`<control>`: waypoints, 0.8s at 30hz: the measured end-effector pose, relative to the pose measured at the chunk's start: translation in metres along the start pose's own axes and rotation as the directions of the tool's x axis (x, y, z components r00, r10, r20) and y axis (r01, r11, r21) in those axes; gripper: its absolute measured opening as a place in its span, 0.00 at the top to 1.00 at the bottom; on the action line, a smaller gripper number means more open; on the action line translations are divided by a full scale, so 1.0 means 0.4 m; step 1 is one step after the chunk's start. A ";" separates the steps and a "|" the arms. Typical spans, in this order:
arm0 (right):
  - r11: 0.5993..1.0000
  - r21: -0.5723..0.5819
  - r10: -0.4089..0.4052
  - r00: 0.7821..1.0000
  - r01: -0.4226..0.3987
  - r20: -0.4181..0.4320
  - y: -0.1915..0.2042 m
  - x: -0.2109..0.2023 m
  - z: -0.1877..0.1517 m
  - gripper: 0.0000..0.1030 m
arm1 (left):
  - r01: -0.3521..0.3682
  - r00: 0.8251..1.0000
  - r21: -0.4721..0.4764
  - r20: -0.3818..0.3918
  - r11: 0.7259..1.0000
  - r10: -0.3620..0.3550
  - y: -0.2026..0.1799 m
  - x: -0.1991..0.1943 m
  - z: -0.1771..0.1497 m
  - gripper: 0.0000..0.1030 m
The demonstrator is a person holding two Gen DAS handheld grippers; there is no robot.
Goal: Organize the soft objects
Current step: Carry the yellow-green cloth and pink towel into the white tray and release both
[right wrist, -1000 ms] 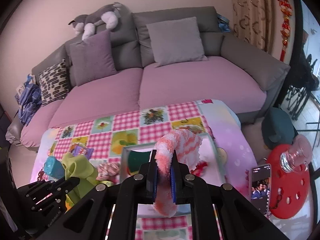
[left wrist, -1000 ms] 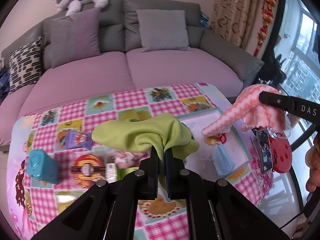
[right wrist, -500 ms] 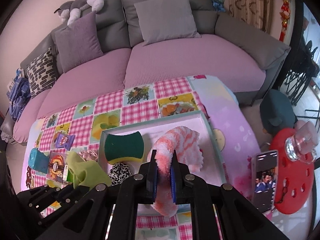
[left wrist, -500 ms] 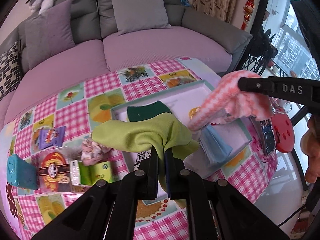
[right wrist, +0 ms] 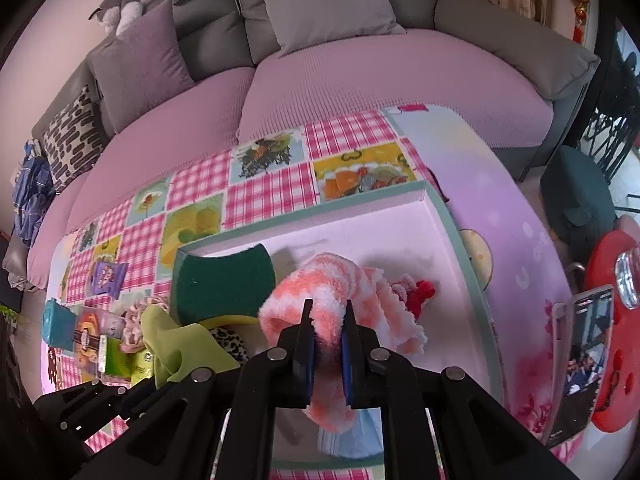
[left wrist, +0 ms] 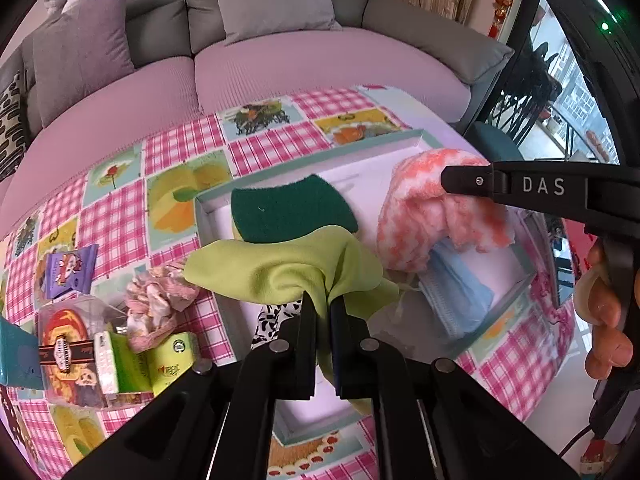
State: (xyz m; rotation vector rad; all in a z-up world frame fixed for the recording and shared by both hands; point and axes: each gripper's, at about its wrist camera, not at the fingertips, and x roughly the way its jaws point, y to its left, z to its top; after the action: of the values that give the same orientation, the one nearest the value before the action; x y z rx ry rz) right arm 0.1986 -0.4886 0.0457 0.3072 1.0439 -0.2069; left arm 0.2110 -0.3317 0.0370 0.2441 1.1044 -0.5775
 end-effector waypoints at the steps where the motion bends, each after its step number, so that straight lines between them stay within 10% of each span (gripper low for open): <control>1: 1.000 0.004 0.002 1.000 -0.002 -0.004 -0.003 0.011 0.000 0.89 | 0.000 1.000 0.002 -0.005 1.000 0.000 -0.001 0.008 0.000 0.94; 17: 1.000 -0.016 0.022 0.999 -0.022 -0.036 0.008 0.043 -0.017 0.86 | -0.009 0.998 -0.017 -0.054 1.000 0.008 0.004 0.060 -0.004 0.93; 24: 0.999 -0.045 0.014 0.999 -0.016 -0.034 0.028 0.016 -0.026 0.71 | -0.006 0.999 -0.063 -0.033 0.998 0.004 0.024 0.006 -0.004 0.69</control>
State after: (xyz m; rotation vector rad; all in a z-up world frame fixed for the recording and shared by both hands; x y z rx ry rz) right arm 0.1967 -0.4744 0.0369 0.2783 1.0781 -0.1648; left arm 0.2157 -0.3237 0.0331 0.2026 1.1517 -0.5352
